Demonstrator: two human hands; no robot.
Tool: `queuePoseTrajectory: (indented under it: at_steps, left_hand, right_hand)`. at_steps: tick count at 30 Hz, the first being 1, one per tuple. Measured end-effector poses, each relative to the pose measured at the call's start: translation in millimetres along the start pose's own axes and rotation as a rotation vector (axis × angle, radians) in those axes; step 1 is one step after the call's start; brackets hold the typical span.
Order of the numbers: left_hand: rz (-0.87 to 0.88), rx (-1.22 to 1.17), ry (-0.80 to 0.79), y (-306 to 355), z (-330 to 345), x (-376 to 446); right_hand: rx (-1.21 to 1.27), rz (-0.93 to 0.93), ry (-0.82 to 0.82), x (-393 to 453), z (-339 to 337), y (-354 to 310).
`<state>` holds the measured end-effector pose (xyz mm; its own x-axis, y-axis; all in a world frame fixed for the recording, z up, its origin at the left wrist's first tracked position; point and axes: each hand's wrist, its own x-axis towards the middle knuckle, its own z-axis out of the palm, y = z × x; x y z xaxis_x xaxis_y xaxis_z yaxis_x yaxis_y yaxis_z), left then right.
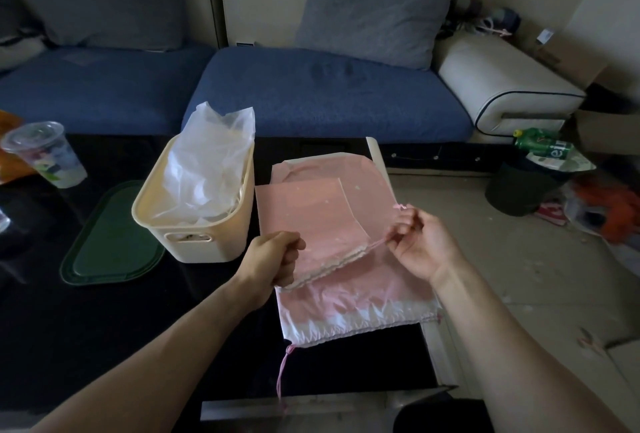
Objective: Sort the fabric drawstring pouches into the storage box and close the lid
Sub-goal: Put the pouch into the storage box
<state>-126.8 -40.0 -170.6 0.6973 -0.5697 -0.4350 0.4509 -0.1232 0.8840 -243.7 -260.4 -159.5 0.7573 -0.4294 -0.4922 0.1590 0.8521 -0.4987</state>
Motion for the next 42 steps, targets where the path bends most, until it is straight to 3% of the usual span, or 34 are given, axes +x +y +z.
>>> queuePoseTrajectory:
  at_steps: [2,7,10,13,21,26,32,36,39,42]
  left_hand:
    - [-0.017,-0.086,-0.034,6,-3,-1]
    - [0.08,-0.125,-0.096,18,-12,-6]
    - [0.144,0.245,-0.125,22,-16,-13]
    - [0.172,0.616,-0.135,25,-19,-20]
    - [0.119,0.861,-0.18,24,-42,-15]
    - [0.225,0.878,-0.061,22,-51,-8]
    - [0.282,0.965,-0.033,17,-44,-2]
    - [0.34,1.09,0.058,6,-38,-5]
    - [0.364,1.055,0.122,-2,-36,-6]
    - [0.389,0.961,0.086,3,-34,-7]
  right_hand:
    - [-0.054,0.032,-0.042,2,-1,-3]
    - [-0.662,0.026,-0.042,-2,-8,-11]
    - [-0.911,0.079,-0.052,-10,-11,-16]
    - [-1.014,0.146,-0.064,-16,-12,-20]
    - [-1.118,0.19,-0.022,-26,-22,-44]
    - [-1.167,0.122,0.146,-31,-38,-60]
    - [-1.236,0.05,0.297,-31,-45,-63]
    - [-1.408,0.06,0.355,-27,-37,-48]
    - [-1.591,0.075,0.367,-26,-27,-39]
    - [-1.722,-0.165,0.3,-27,-15,-34]
